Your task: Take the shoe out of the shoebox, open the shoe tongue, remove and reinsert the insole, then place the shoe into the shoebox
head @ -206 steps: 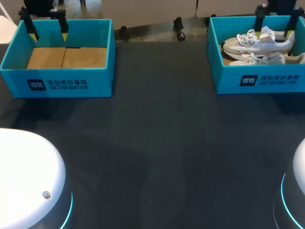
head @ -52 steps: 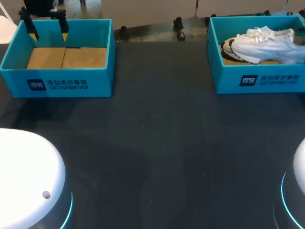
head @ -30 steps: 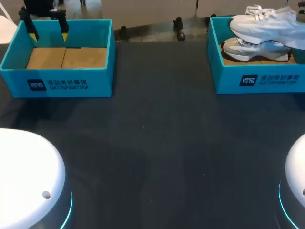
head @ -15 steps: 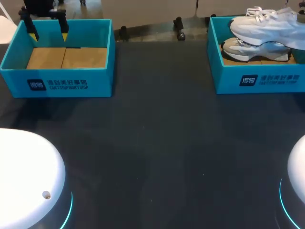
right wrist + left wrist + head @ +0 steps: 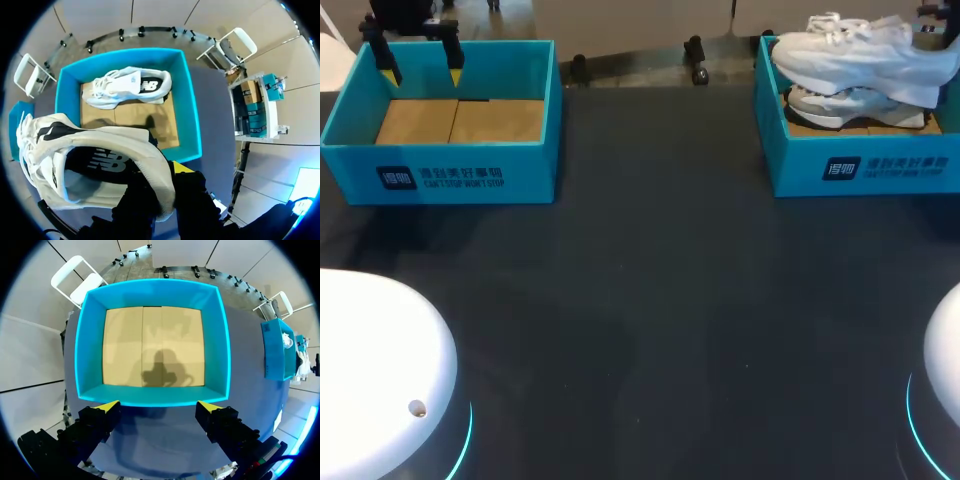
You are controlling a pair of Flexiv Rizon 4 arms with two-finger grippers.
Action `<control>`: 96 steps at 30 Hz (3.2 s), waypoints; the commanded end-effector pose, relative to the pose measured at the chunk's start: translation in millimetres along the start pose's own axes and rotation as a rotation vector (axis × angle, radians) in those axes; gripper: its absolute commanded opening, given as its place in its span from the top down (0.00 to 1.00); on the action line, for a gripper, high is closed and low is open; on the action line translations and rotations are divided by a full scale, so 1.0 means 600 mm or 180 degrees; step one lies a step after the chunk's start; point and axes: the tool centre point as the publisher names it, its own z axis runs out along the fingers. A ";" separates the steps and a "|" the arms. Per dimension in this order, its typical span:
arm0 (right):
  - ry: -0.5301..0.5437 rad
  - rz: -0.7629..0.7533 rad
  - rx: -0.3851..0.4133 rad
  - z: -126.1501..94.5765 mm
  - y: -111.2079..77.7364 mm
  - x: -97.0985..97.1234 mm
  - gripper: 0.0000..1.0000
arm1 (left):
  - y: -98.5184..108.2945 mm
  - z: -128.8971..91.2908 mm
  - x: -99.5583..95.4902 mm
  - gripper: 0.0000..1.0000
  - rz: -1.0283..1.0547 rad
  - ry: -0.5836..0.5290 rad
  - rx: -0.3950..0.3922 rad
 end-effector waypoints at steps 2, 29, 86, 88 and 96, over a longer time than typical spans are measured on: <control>-0.0143 0.0036 -0.0032 -0.020 -0.033 0.036 1.00 | 0.002 0.000 0.000 0.00 -0.0001 0.0000 0.0005; -0.0485 0.0020 -0.0095 -0.090 -0.220 0.240 1.00 | 0.002 0.000 0.000 0.00 -0.0001 0.0000 0.0005; -0.0581 -0.0004 0.0184 -0.084 -0.580 0.496 1.00 | 0.002 0.000 0.000 0.00 -0.0001 0.0000 0.0005; -0.0581 -0.0004 0.0184 -0.084 -0.580 0.496 1.00 | 0.002 0.000 0.000 0.00 -0.0001 0.0000 0.0005; -0.0459 -0.0263 -0.0055 -0.039 -0.564 0.507 1.00 | 0.002 0.000 0.000 0.00 -0.0001 0.0000 0.0005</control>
